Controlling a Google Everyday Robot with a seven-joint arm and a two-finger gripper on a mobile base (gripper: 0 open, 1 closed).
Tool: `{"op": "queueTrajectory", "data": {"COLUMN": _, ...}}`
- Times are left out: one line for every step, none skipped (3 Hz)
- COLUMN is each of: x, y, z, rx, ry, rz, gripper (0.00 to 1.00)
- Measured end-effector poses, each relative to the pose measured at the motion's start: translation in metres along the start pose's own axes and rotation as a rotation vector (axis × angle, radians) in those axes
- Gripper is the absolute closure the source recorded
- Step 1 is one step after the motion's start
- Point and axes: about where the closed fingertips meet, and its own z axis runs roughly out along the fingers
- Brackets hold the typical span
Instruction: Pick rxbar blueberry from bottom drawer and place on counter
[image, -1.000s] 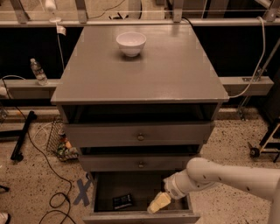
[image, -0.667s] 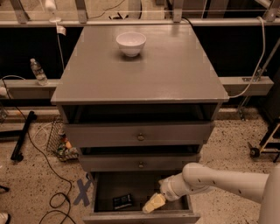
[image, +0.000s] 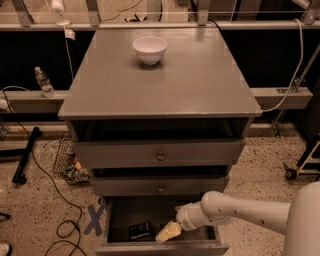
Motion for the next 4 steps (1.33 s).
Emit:
{"op": "queueTrajectory", "data": {"x": 0.006, "y": -0.01, "z": 0.012, "rx": 0.024, "ry": 0.005, "rz": 0.006, "gripper": 0.0}}
{"op": "queueTrajectory", "data": {"x": 0.016, "y": -0.035, "z": 0.032, "rx": 0.074, "ry": -0.027, "rz": 0.003, "gripper": 0.0}}
{"op": "queueTrajectory", "data": {"x": 0.017, "y": -0.051, "z": 0.045, "rx": 0.123, "ry": -0.055, "rz": -0.019, "gripper": 0.0}}
{"op": "queueTrajectory", "data": {"x": 0.018, "y": -0.069, "z": 0.072, "rx": 0.131, "ry": -0.089, "rz": -0.058, "gripper": 0.0}}
